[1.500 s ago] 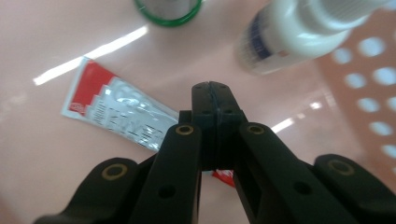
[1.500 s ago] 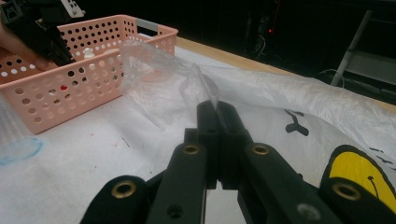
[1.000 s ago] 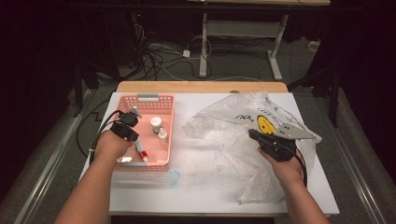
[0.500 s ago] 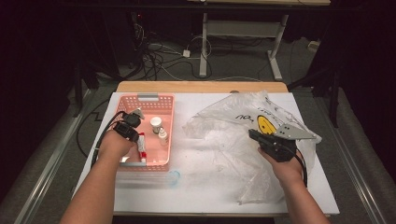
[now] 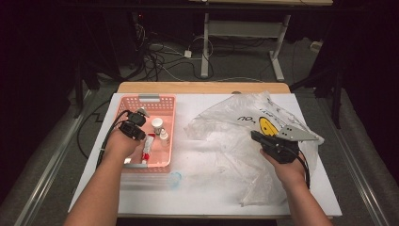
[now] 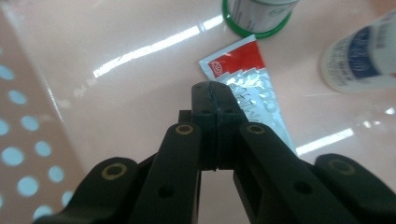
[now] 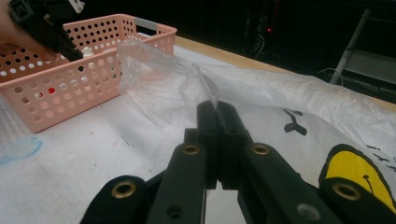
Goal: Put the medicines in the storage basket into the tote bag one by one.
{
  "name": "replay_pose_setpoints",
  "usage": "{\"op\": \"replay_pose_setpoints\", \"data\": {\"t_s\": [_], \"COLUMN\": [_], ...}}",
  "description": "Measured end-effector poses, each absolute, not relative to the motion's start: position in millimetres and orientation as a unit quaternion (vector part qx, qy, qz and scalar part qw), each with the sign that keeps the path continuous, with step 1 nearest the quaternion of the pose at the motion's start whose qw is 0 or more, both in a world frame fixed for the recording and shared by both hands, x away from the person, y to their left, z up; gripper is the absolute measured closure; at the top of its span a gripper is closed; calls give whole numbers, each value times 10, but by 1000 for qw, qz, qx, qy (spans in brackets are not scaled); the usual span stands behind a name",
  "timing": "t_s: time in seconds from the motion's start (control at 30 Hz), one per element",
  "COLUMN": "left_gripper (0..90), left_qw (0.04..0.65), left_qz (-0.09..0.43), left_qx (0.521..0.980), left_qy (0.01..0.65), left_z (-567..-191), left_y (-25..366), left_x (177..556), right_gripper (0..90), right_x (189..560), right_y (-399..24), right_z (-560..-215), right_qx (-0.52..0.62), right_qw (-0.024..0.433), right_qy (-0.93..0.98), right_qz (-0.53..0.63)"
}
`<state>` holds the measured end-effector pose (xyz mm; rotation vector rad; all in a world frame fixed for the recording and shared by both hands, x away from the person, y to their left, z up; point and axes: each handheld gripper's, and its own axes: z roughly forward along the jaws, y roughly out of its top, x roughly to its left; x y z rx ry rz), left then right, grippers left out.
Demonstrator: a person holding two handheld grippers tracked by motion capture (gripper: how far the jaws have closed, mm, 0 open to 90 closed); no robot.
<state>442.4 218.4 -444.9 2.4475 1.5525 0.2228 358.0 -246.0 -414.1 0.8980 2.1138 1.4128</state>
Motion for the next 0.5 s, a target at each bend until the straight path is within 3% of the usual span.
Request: {"op": "replay_pose_setpoints", "data": {"t_s": [0.07,0.2,0.3,0.5], "left_gripper": [872,630,451,450], "left_qw": [136,158,132,93], "left_qz": [74,43,10,-15], "left_qx": [833,824,827,834], "left_qy": [531,542,546,544], "left_z": [-4389,-4353,-4419,-4521], "left_y": [2198,2197,2153,2085], "left_x": [4373,4325,4338,4392], "right_gripper": [900,900,900,900], "right_x": [3580,3571,3567,3568], "right_y": [-2459,-2448,-2448,-2448], "right_z": [-4140,-4138,-4133,-4137], "right_qx": [325,327,325,325], "right_qw": [221,219,221,220], "right_qy": [764,764,764,765], "right_qz": [511,511,512,511]}}
